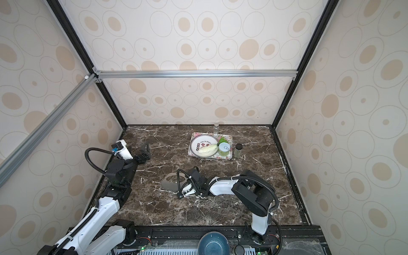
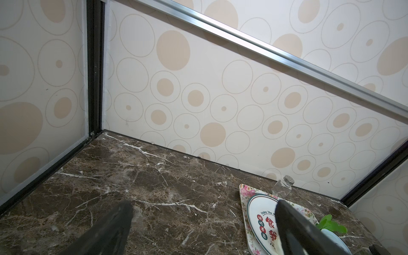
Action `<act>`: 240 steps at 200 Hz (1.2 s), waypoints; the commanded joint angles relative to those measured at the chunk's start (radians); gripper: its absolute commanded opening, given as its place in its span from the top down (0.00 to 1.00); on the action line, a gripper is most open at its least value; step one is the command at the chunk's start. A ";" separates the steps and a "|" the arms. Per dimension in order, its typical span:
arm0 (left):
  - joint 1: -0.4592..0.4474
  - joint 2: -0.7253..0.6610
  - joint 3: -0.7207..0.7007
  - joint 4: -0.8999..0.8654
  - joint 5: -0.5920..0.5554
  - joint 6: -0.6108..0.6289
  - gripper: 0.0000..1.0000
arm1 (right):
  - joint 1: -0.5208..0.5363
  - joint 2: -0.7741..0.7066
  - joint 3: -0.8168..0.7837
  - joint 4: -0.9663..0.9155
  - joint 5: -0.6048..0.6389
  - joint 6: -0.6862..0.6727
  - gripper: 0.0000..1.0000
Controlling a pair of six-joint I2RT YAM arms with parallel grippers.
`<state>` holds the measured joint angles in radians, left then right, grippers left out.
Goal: Attach keys to a key ring
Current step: Pick up the keyring from the center of the table.
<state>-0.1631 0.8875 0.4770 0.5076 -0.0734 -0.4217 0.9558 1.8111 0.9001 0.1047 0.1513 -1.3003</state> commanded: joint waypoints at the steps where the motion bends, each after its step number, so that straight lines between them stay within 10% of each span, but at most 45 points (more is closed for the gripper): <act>1: -0.004 -0.002 0.002 0.021 -0.008 0.017 0.00 | 0.010 0.013 0.014 -0.049 -0.031 0.005 0.96; 86: -0.004 -0.014 0.002 0.020 0.009 0.011 0.00 | 0.009 -0.159 -0.026 -0.004 -0.177 0.232 1.00; 169: -0.004 -0.024 -0.019 0.062 0.073 0.019 0.01 | -0.051 -0.475 -0.171 0.219 -0.353 0.743 1.00; 240: -0.007 0.047 -0.006 0.169 0.300 0.020 0.08 | -0.057 -0.662 -0.328 0.454 -0.338 1.039 1.00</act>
<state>-0.1638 0.9169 0.4530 0.5842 0.0937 -0.4210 0.9012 1.1969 0.6086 0.4267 -0.1852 -0.4019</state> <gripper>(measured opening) 0.941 0.045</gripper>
